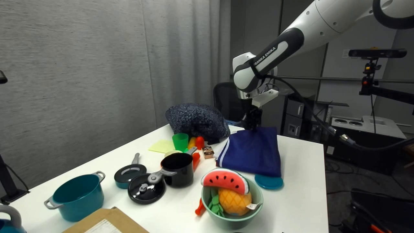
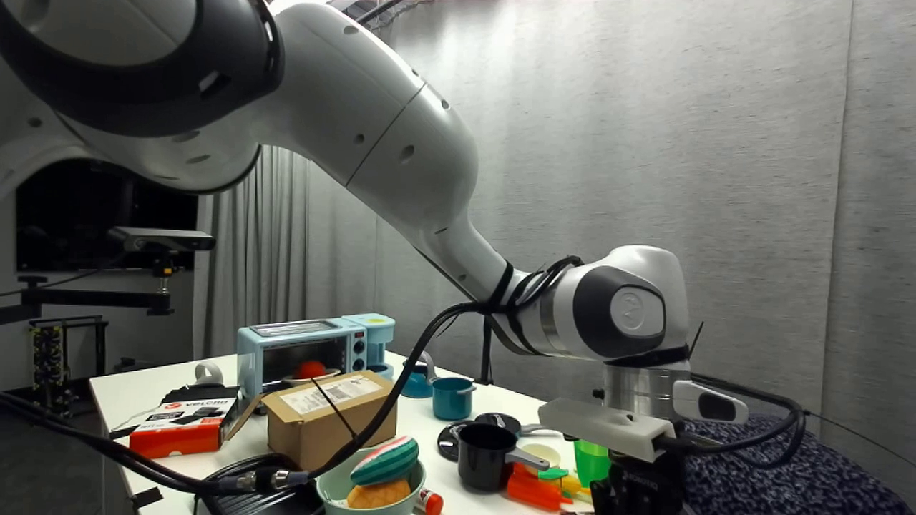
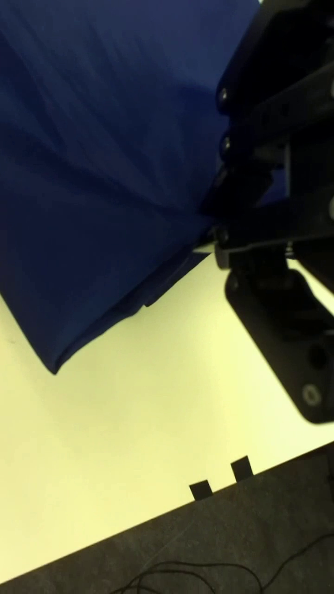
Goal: Cover the fruits plush toy with the blue cloth
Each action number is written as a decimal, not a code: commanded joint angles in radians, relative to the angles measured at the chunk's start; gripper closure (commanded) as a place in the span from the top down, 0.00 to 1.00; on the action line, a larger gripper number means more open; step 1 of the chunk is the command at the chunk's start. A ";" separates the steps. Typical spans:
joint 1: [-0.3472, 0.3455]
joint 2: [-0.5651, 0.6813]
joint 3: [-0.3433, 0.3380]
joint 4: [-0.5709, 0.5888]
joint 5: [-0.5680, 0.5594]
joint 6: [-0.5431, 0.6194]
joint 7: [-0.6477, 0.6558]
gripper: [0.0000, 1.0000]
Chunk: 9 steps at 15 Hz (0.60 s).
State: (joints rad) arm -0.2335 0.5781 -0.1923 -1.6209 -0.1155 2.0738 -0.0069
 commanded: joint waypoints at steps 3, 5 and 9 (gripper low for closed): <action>0.032 -0.025 -0.004 -0.062 -0.032 -0.003 0.045 0.47; 0.030 -0.001 -0.002 -0.050 -0.020 -0.027 0.051 0.62; -0.002 0.055 0.019 0.005 0.056 -0.111 0.043 0.93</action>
State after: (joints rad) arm -0.2092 0.5929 -0.1907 -1.6720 -0.1199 2.0359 0.0361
